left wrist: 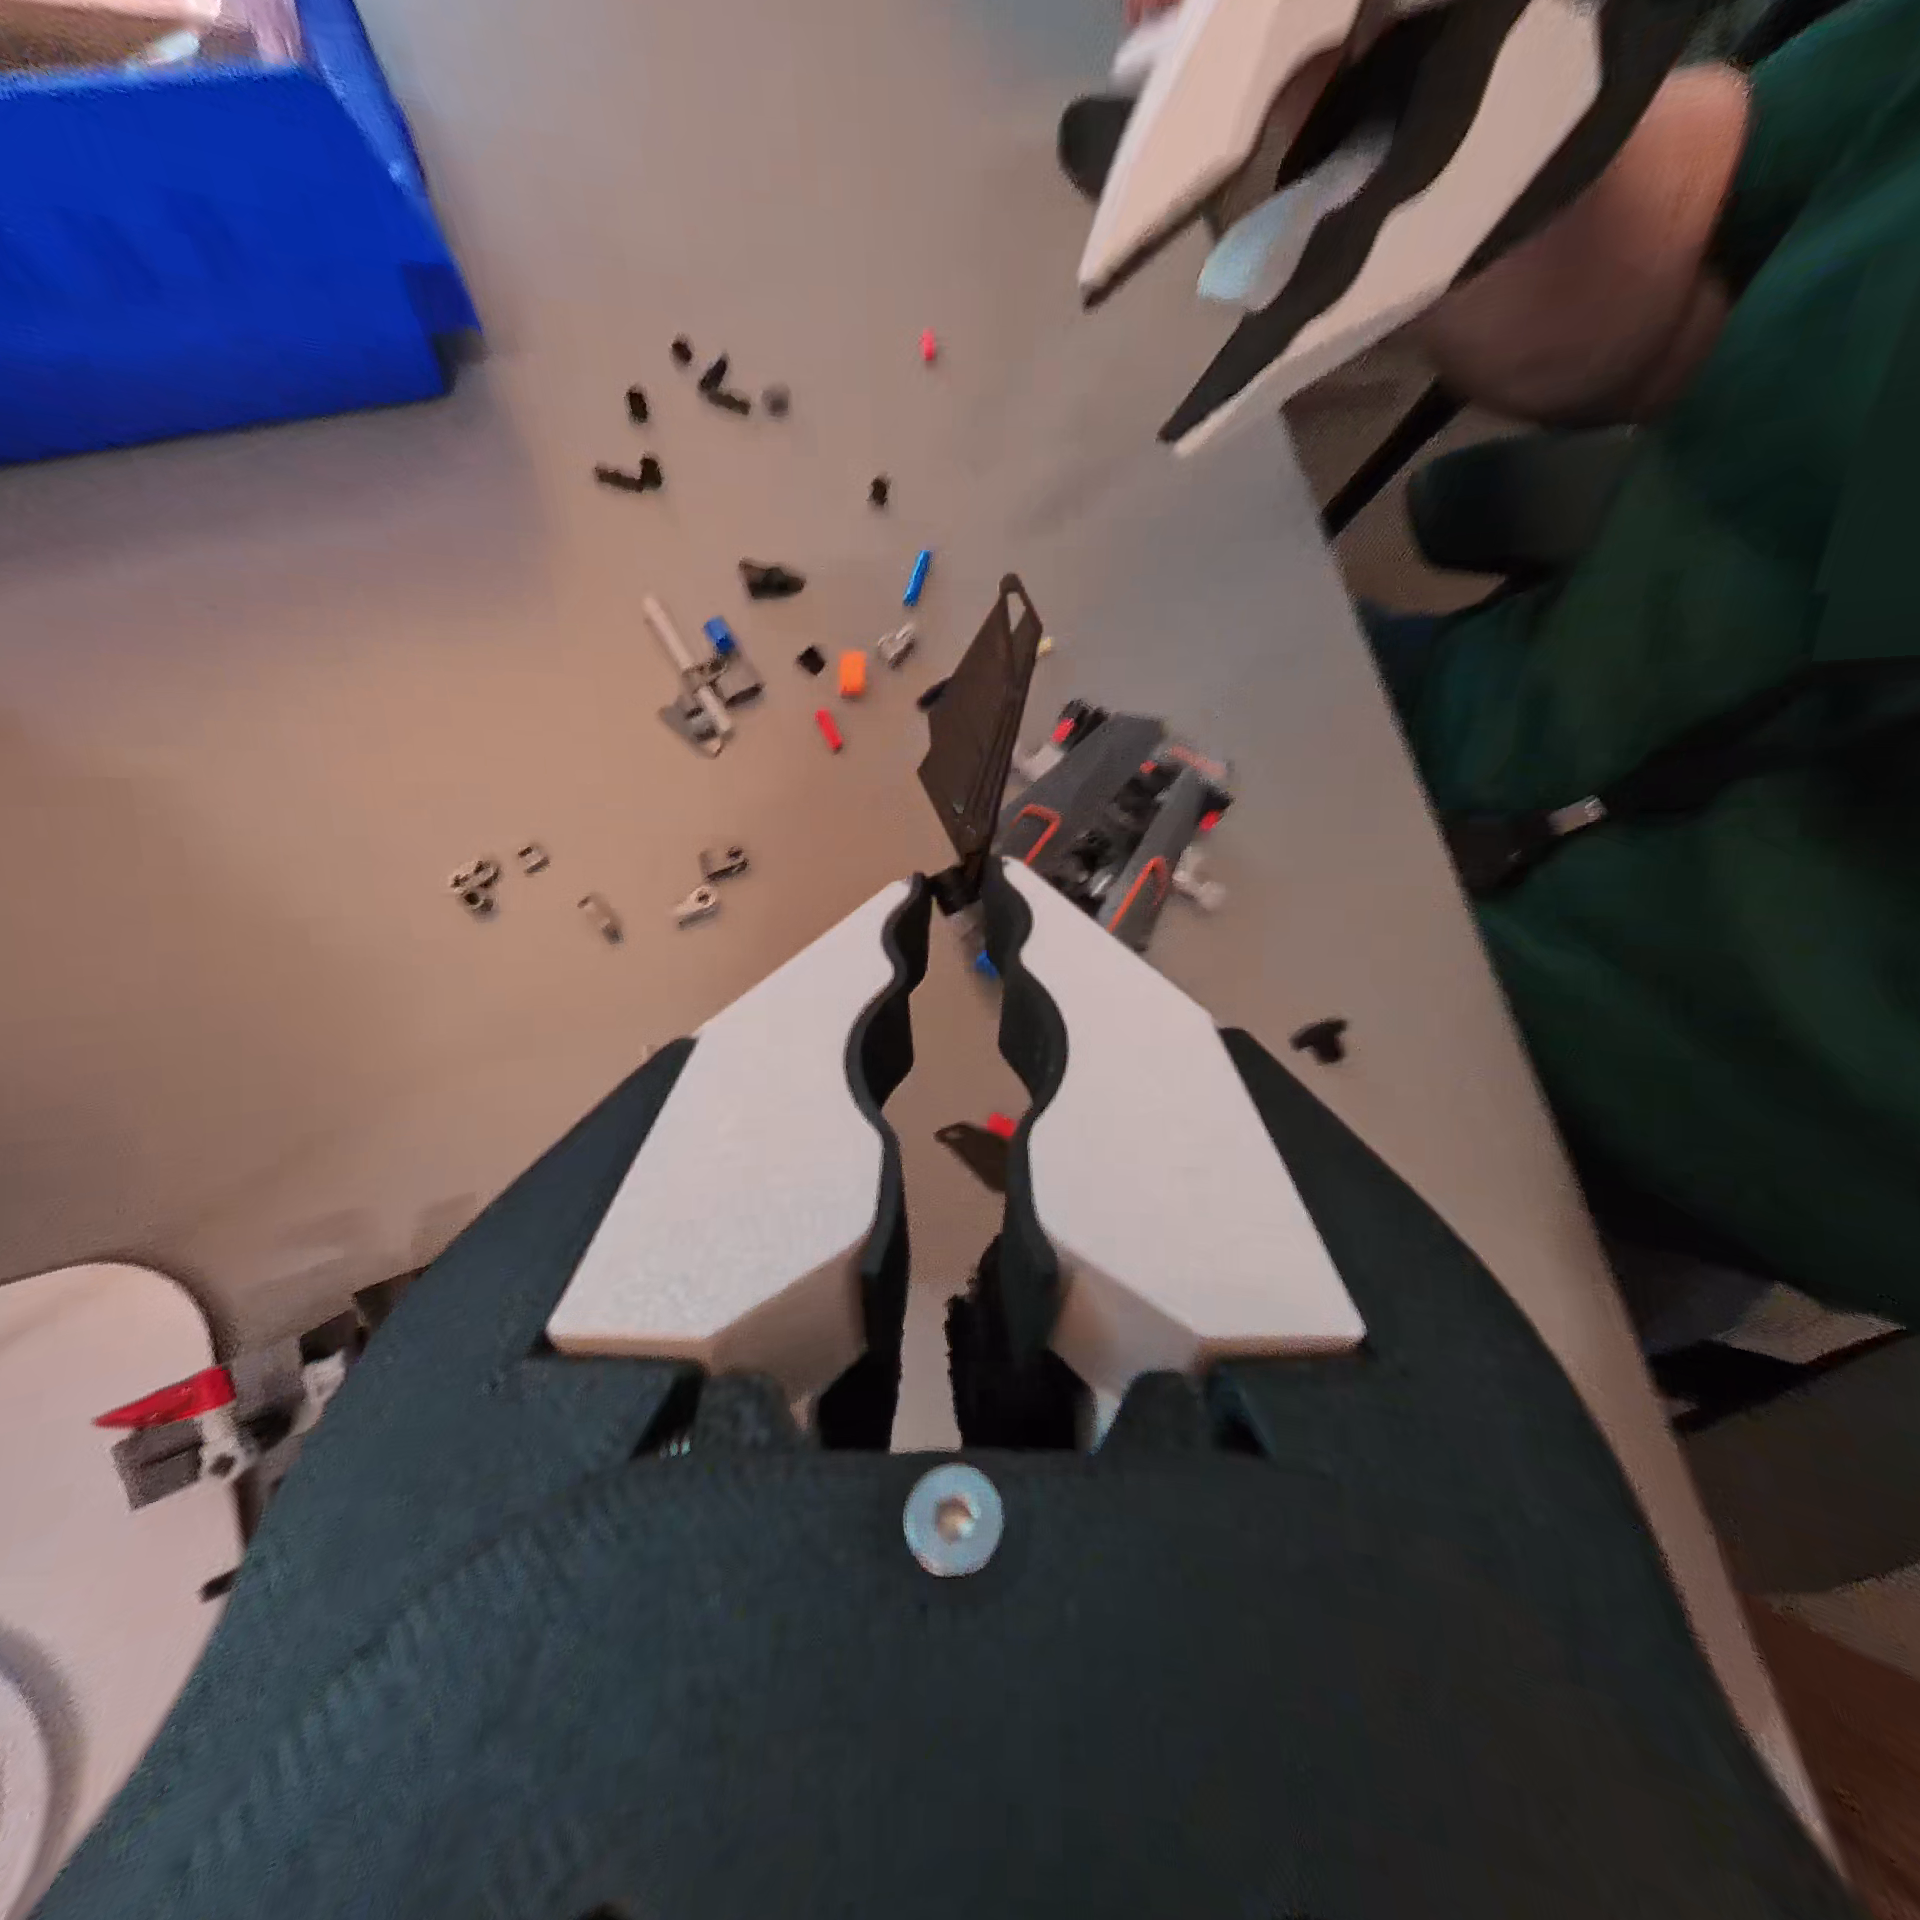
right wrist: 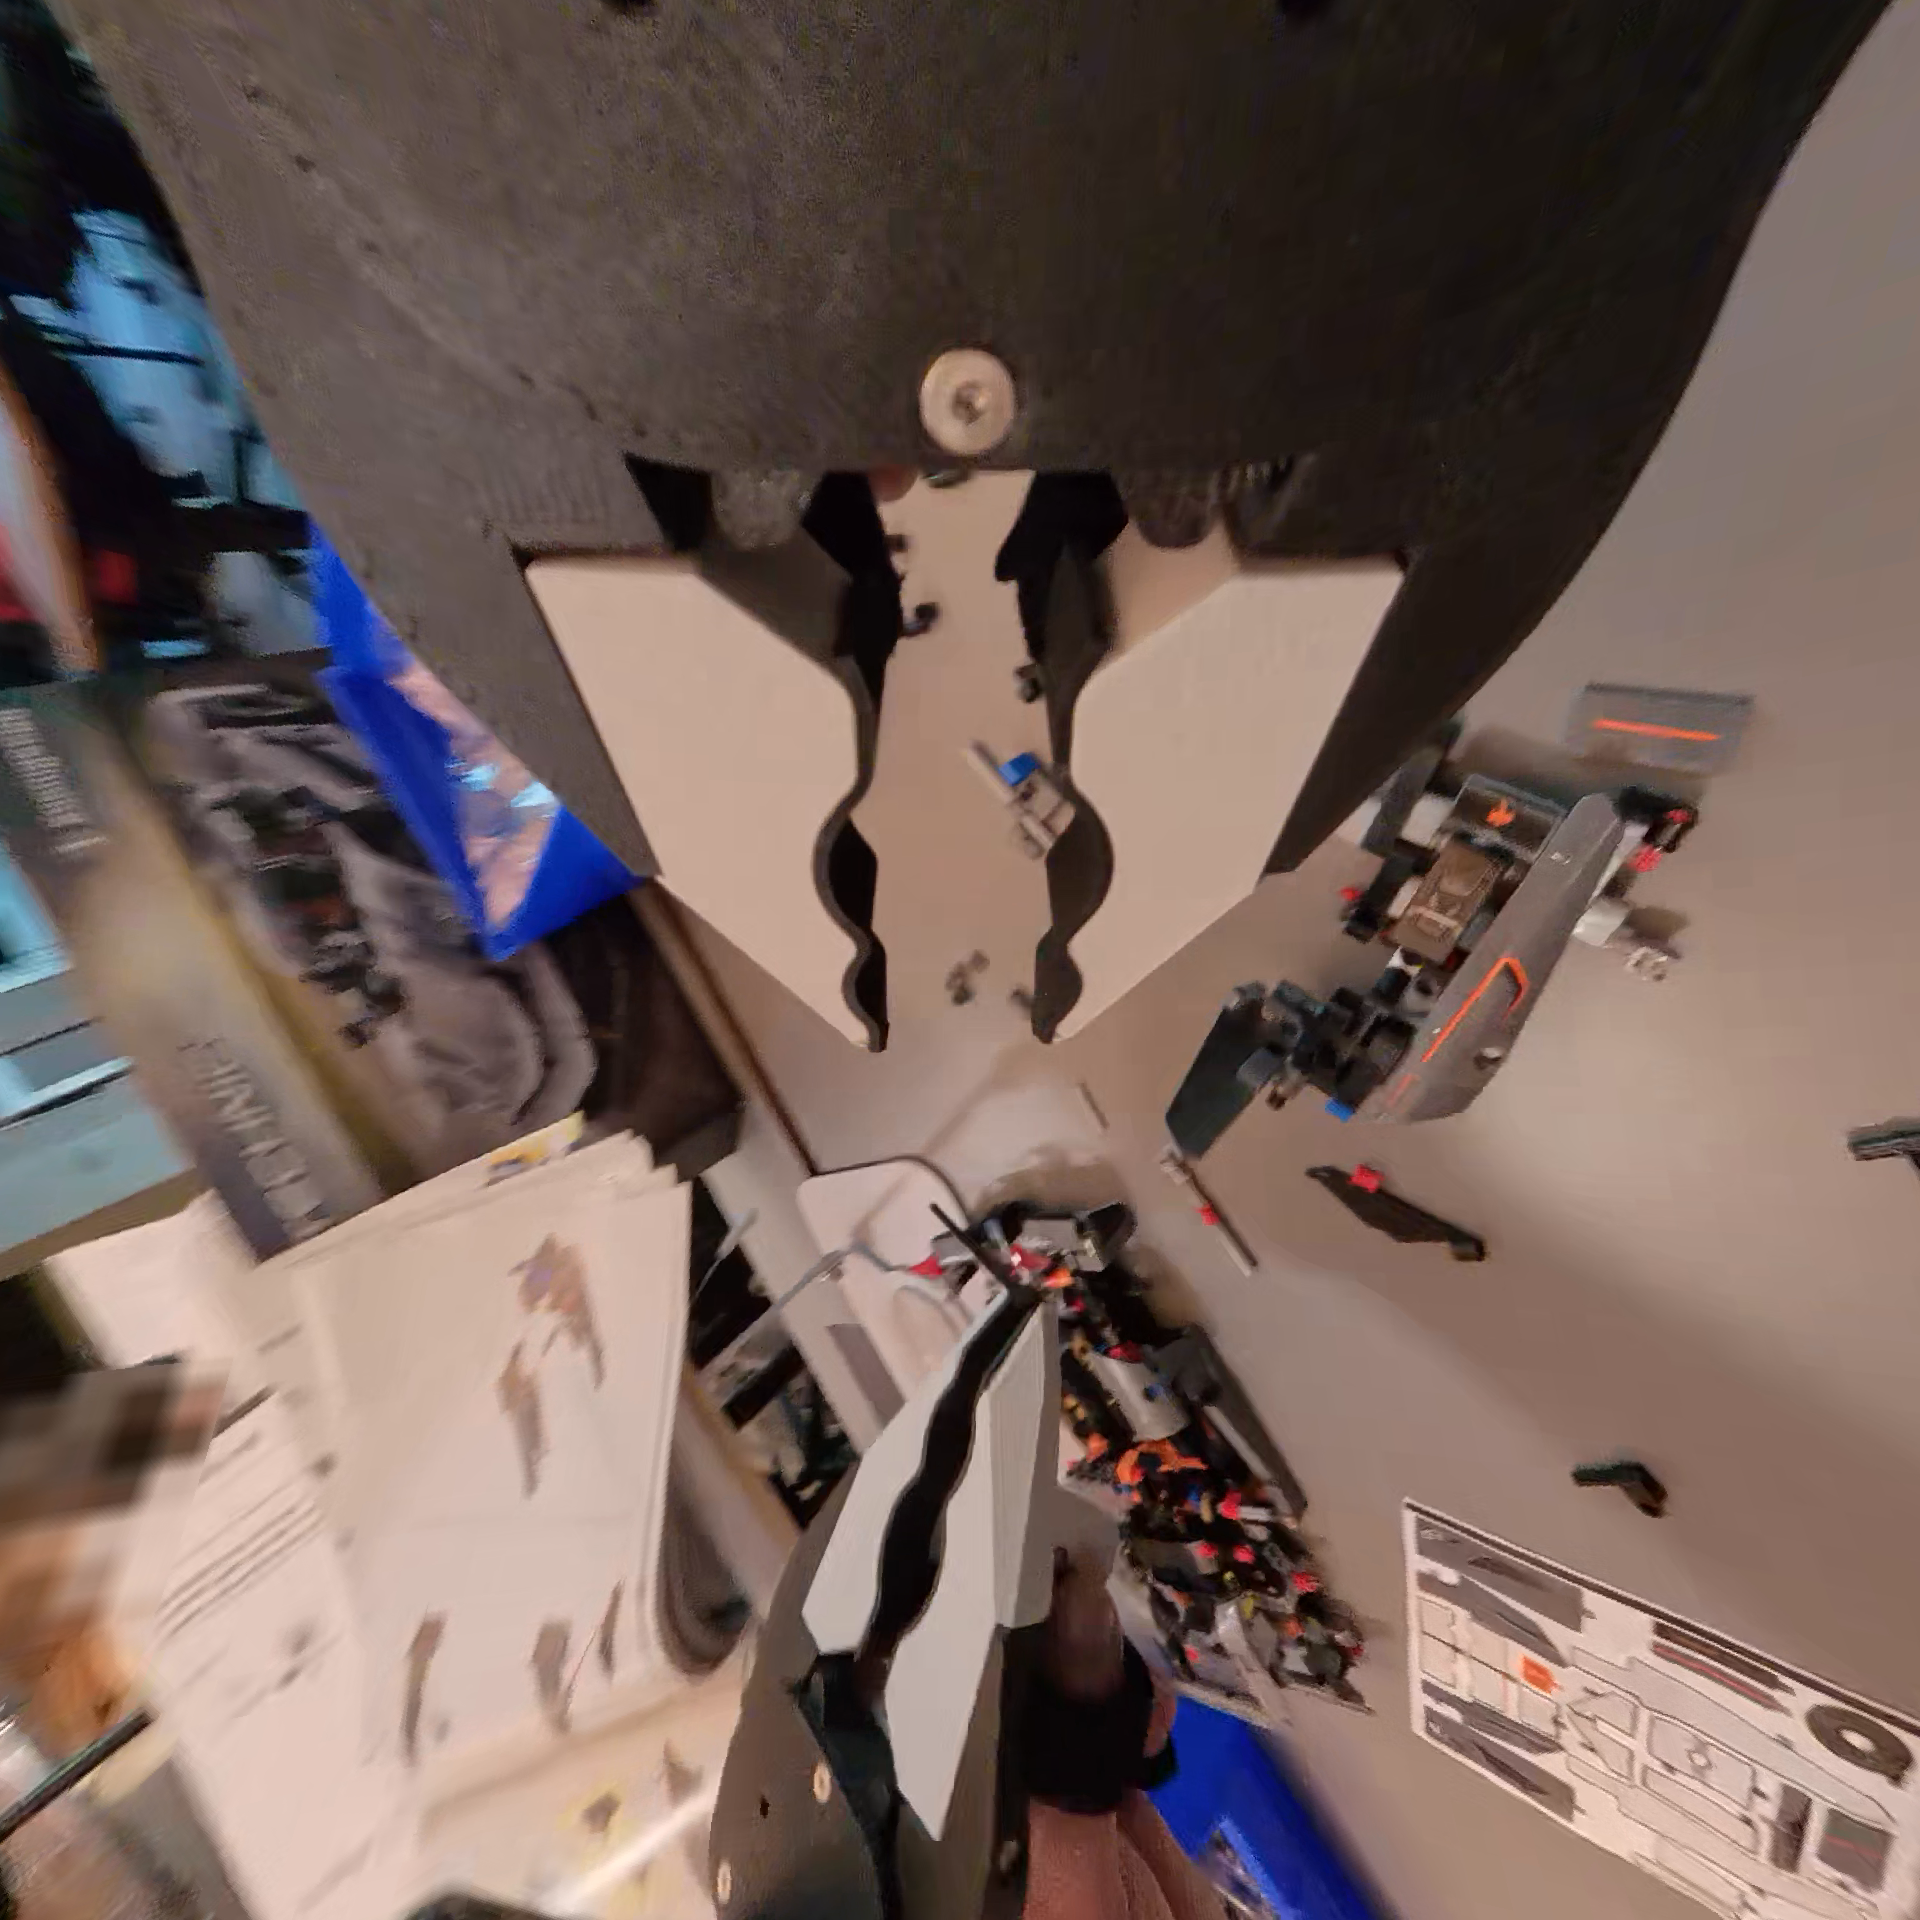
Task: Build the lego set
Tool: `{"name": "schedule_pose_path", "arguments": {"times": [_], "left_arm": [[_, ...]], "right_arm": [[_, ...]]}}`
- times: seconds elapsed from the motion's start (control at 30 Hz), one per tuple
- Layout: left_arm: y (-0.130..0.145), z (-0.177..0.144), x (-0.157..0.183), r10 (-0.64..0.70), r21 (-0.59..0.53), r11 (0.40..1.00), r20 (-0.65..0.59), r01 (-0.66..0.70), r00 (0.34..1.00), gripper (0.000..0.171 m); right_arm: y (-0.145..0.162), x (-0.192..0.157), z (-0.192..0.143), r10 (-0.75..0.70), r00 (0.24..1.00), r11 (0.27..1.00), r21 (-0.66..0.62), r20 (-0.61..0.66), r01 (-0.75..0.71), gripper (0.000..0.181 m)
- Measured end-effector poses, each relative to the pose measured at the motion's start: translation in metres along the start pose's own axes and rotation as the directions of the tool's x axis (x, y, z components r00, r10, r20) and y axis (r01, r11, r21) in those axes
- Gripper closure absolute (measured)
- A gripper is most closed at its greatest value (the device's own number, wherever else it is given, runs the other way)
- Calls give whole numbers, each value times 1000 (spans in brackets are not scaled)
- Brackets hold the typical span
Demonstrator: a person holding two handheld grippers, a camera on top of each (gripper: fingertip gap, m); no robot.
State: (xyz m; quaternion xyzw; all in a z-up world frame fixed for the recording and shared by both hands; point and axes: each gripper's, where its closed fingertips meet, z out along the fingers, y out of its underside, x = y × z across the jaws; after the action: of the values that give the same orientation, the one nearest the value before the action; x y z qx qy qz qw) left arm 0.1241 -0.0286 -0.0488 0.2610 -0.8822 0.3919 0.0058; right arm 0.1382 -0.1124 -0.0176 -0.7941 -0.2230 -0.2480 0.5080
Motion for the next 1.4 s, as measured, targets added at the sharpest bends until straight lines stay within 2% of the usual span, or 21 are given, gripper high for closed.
{"name": "schedule_pose_path", "arguments": {"times": [0.17, 0.3, 0.37, 0.43, 0.5, 0.57, 0.7, 0.8, 0.9, 0.93, 1.0, 1.07, 1.2, 1.23, 1.3, 1.4], "left_arm": [[-15, -11, 46, -10, 9, 1000, -87, 11, 996, 163], [-12, -7, 73, -3, -38, 999, -135, -3, 991, 163], [-13, -5, 82, 2, -44, 999, -147, -9, 989, 163], [-13, -4, 90, 13, -54, 998, -161, -22, 987, 163], [-13, -2, 96, 6, -70, 997, -180, -19, 984, 163], [-13, 0, 96, 4, -70, 997, -183, -17, 983, 163], [-22, 0, 91, 5, -6, 1000, -151, -6, 988, 161], [-29, -4, 84, 6, 90, 996, -51, -1, 999, 138], [-27, -11, 71, -28, 216, 976, 152, -6, 988, 127], [-21, -8, 68, -55, 240, 971, 215, 2, 975, 122], [-3, 2, 57, -113, 264, 964, 383, 9, 917, 121], [18, 23, 56, -173, 266, 963, 453, 53, 875, 109], [35, 55, 46, -255, 309, 948, 597, 76, 760, 116], [37, 63, 44, -243, 291, 954, 622, 68, 744, 116], [45, 66, 31, -217, 245, 968, 712, 54, 668, 120], [44, 71, 26, -272, 306, 949, 674, 75, 687, 119]], "right_arm": [[-41, -15, -2, -210, 977, 978, -15, -34, 210, 156], [-57, -33, -3, -319, 948, 948, -25, 10, 319, 160], [-57, -42, -3, -359, 932, 932, -43, 43, 361, 168], [-60, -49, -4, -368, 927, 928, -39, 69, 371, 170], [-61, -52, -6, -355, 931, 932, -47, 83, 360, 181], [-58, -54, -7, -327, 939, 940, -70, 106, 335, 181], [-53, -49, -10, -155, 982, 982, -90, 112, 166, 181], [-47, -47, -11, 39, 989, 995, -101, 143, -24, 181], [-29, -47, -9, 194, 970, 973, -151, 148, -172, 181], [-25, -51, -8, 241, 957, 963, -162, 163, -215, 181], [-18, -55, -5, 331, 927, 937, -175, 176, -301, 181], [-11, -60, -2, 389, 904, 914, -201, 178, -353, 181], [1, -69, 8, 485, 855, 865, -242, 184, -439, 181], [7, -70, 11, 490, 854, 860, -260, 174, -440, 181], [14, -74, 15, 504, 848, 849, -276, 166, -451, 181], [20, -77, 16, 512, 843, 843, -283, 166, -457, 181]]}}
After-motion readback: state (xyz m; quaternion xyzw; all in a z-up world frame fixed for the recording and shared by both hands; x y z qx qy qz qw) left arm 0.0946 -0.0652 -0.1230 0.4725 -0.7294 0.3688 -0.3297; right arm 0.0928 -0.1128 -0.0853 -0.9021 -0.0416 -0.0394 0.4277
